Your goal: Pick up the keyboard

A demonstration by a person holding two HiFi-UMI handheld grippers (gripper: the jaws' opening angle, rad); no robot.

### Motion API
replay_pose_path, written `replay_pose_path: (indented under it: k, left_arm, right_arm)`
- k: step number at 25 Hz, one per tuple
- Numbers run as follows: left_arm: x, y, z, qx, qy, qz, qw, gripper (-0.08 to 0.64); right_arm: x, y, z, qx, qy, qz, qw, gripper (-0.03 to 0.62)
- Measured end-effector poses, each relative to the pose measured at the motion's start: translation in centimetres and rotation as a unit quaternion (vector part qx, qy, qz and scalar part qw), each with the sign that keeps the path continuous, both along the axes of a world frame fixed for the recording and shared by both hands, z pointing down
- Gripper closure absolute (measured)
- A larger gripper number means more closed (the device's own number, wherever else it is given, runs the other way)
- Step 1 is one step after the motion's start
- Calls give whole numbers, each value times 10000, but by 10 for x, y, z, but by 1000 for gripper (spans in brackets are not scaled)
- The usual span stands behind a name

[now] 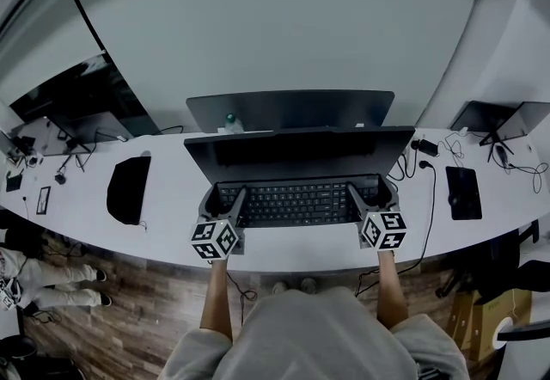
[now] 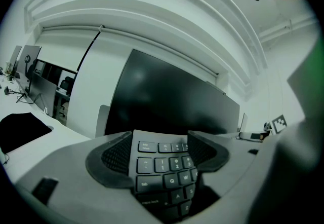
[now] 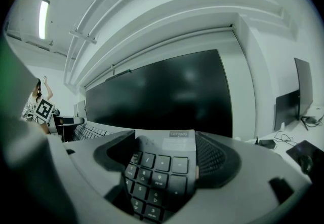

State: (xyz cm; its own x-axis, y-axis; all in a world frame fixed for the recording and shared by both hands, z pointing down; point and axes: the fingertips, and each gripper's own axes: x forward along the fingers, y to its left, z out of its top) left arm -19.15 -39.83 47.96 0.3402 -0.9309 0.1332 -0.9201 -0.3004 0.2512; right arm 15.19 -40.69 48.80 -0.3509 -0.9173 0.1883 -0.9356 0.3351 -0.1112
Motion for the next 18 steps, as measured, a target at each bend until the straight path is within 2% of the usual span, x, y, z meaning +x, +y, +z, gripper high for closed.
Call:
replay_pose_path:
  k: [18]
  left_arm:
    - [-5, -2, 8, -67, -6, -28, 10000, 238]
  right_arm:
    - [-4, -1, 7, -67, -2, 4, 10000, 238]
